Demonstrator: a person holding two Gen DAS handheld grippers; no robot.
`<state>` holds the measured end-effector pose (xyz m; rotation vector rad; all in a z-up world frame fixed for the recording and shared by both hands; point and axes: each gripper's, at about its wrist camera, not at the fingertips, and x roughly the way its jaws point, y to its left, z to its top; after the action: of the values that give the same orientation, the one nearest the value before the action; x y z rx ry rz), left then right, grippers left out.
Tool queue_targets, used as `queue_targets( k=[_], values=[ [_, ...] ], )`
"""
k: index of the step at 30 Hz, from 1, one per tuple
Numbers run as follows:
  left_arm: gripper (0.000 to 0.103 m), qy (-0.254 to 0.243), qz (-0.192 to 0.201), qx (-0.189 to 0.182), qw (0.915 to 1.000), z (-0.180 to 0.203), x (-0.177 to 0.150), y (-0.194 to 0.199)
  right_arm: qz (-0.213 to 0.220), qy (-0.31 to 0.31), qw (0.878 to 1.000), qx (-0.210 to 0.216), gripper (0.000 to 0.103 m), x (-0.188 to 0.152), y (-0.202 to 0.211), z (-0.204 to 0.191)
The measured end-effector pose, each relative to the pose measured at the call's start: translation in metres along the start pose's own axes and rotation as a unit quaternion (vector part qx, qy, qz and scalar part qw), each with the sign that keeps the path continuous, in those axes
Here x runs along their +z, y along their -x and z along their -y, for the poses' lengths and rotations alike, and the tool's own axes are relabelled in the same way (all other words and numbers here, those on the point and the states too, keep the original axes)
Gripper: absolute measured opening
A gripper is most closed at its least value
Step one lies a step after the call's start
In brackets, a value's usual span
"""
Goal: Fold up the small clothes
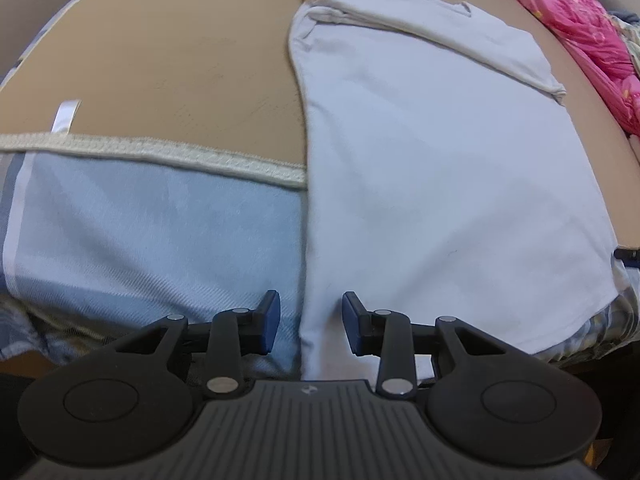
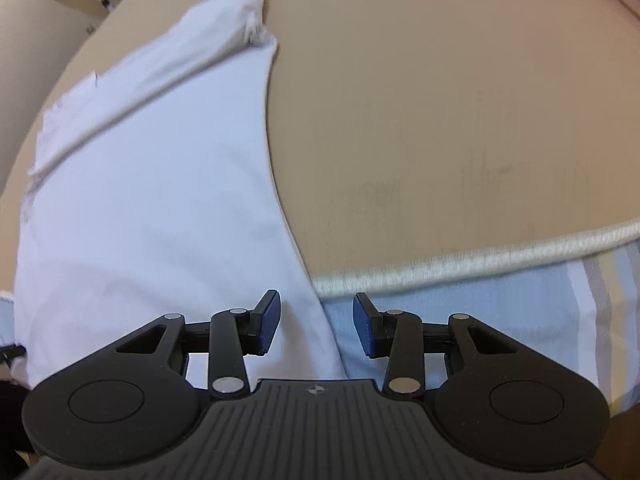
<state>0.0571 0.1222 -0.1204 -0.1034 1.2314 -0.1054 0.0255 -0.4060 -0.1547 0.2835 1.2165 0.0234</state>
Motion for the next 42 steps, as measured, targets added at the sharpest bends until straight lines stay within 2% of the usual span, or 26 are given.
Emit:
queue_targets(
  k=[4, 7, 9, 11, 12, 14, 15, 17, 19, 21, 25, 32, 33, 34, 36, 42],
  values=[
    [0.039, 0.001, -0.003, 0.008, 1.0000, 0.004, -0.002, 0.000, -0.011, 0.042, 0.999, -0.014, 0.042, -0.009, -0.002, -0.012],
    [0.039, 0.001, -0.004, 0.012, 0.9999, 0.007, -0.003, -0.001, -0.011, 0.049, 0.999, -0.019, 0.040, -0.014, -0.002, -0.017],
    [0.037, -0.003, -0.002, 0.016, 0.9999, 0.010, -0.005, 0.000, -0.010, 0.054, 0.998, -0.018, 0.024, -0.015, 0.000, -0.017],
    [0.022, -0.007, -0.001, 0.017, 0.9998, 0.013, -0.007, 0.000, -0.008, 0.060, 0.998, -0.016, 0.014, -0.018, 0.001, -0.020],
    [0.006, -0.007, 0.000, 0.012, 0.9999, 0.012, -0.008, 0.001, -0.006, 0.060, 0.998, -0.015, 0.006, -0.018, 0.001, -0.023],
    [0.005, 0.000, 0.030, 0.004, 0.9995, 0.012, -0.008, 0.009, 0.003, 0.055, 0.998, -0.008, 0.006, -0.017, 0.007, -0.021],
    [0.004, -0.007, 0.055, 0.002, 0.9985, 0.013, -0.007, 0.018, 0.014, 0.051, 0.999, 0.000, 0.005, -0.017, 0.012, -0.018],
    [0.005, -0.007, 0.078, -0.006, 0.9969, 0.014, -0.007, 0.029, 0.041, 0.040, 0.998, 0.026, 0.005, -0.016, 0.023, -0.017],
    [0.005, 0.004, 0.060, -0.007, 0.9981, 0.012, -0.009, 0.025, 0.045, 0.039, 0.998, 0.025, 0.006, -0.015, 0.024, -0.018],
    [0.007, 0.017, 0.032, -0.004, 0.9993, 0.010, -0.010, 0.016, 0.022, 0.049, 0.999, 0.008, 0.010, -0.017, 0.015, -0.022],
    [0.013, 0.037, -0.007, -0.013, 0.9992, 0.003, -0.011, 0.003, -0.006, 0.060, 0.998, -0.020, 0.010, -0.019, 0.003, -0.024],
    [0.014, 0.027, -0.006, -0.008, 0.9996, 0.005, -0.012, 0.003, -0.009, 0.069, 0.997, -0.021, 0.010, -0.015, -0.003, -0.030],
    [0.010, 0.024, -0.005, -0.007, 0.9997, 0.006, -0.012, 0.003, -0.008, 0.070, 0.997, -0.018, 0.011, -0.015, -0.003, -0.030],
    [0.006, 0.020, -0.001, -0.008, 0.9998, 0.008, -0.011, 0.003, -0.005, 0.070, 0.997, -0.017, 0.010, -0.015, -0.002, -0.030],
    [0.005, 0.010, 0.020, -0.003, 0.9997, 0.010, -0.011, 0.009, 0.006, 0.067, 0.998, -0.011, 0.006, -0.011, 0.004, -0.030],
    [0.005, -0.048, 0.112, 0.001, 0.9926, 0.022, -0.001, 0.051, 0.094, 0.067, 0.993, 0.028, 0.005, -0.004, 0.043, -0.032]
  ],
)
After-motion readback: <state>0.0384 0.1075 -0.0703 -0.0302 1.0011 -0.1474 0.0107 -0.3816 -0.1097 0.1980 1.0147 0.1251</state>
